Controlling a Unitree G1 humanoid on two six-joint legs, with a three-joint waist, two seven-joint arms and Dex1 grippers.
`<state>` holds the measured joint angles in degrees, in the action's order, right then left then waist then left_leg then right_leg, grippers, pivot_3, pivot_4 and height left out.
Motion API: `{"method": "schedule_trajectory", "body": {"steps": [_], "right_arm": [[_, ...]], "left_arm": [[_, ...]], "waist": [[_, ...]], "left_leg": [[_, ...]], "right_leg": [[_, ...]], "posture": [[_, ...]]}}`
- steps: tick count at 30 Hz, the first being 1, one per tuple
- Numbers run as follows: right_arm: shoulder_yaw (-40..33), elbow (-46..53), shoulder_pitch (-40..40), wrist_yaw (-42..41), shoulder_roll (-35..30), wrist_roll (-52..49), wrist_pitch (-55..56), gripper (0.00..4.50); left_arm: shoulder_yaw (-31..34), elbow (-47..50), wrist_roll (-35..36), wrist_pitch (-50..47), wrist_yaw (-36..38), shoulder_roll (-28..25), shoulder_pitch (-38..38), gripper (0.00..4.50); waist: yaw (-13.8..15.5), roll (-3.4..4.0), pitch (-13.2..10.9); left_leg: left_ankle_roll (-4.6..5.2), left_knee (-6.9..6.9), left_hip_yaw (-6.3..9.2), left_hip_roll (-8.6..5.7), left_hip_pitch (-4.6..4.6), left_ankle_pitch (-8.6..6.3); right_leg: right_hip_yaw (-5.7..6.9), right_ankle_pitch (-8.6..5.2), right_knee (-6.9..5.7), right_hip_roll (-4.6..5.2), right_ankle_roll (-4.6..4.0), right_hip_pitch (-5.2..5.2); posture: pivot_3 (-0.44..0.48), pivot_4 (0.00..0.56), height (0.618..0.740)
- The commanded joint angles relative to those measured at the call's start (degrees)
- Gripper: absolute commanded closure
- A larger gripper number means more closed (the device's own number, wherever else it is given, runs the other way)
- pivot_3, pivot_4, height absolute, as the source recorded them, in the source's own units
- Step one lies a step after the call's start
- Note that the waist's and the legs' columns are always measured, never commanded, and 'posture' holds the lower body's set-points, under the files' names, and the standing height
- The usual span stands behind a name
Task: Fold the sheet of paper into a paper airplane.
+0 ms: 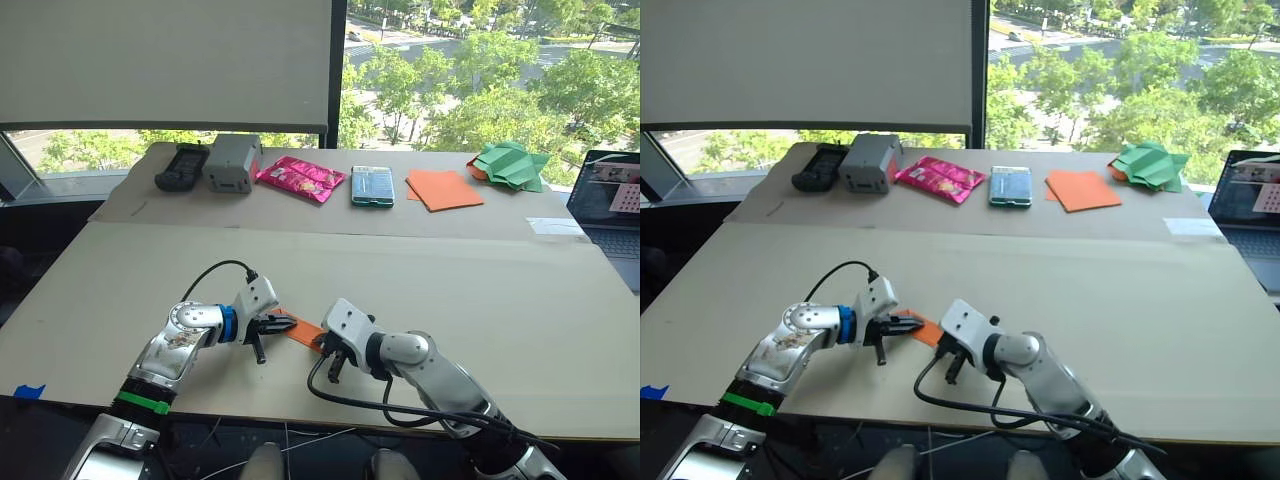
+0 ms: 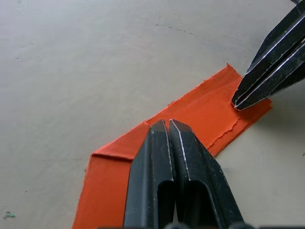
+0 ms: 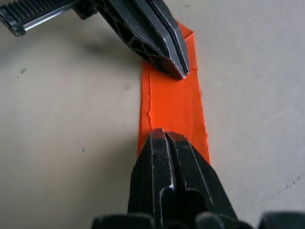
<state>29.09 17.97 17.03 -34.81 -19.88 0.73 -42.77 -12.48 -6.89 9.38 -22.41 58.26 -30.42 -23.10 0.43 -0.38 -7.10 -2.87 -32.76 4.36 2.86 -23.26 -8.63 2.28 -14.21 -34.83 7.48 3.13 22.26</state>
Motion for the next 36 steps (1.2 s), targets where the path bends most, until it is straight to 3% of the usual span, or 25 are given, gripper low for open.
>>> {"method": "schedule_trajectory", "body": {"steps": [1,18,24,36], "right_arm": [[1.8,-4.4,-2.0,0.2,-1.3,1.1,-1.8,4.48],[1.4,-3.5,-1.9,1.9,-0.8,1.0,-4.3,4.48],[1.6,-2.7,-1.6,1.9,-0.7,0.8,-5.0,4.48],[1.5,-3.3,-0.7,1.6,-1.3,0.8,-5.2,4.48]], "left_arm": [[-1.1,-1.5,-0.1,1.0,1.0,1.3,-3.1,4.36],[-6.9,-9.6,-5.9,6.1,3.9,1.6,-3.0,4.36],[-5.9,-13.0,-6.1,5.8,2.0,1.9,-2.9,4.36],[-3.2,-13.6,-6.1,6.2,2.0,-2.7,1.6,4.36]], "waist": [[0.0,-0.02,0.0],[-0.1,-0.05,0.2],[-0.1,-0.01,0.3],[-1.5,0.03,0.5]], "left_leg": [[0.0,0.0,0.0,0.0,0.0,0.0],[0.01,0.0,0.0,0.0,0.08,0.0],[0.01,-0.01,0.0,0.0,0.09,0.0],[0.0,0.03,0.02,0.04,0.21,0.0]], "right_leg": [[0.0,0.0,0.01,0.0,0.0,0.0],[0.0,0.0,-0.04,-0.02,0.0,-0.05],[0.0,0.0,-0.05,-0.02,0.0,-0.05],[0.0,0.0,-0.09,-0.02,0.0,-0.06]], "posture": [[0.0,0.15,0.702],[0.0,0.15,0.702],[0.0,0.15,0.702],[0.0,0.15,0.702]]}}
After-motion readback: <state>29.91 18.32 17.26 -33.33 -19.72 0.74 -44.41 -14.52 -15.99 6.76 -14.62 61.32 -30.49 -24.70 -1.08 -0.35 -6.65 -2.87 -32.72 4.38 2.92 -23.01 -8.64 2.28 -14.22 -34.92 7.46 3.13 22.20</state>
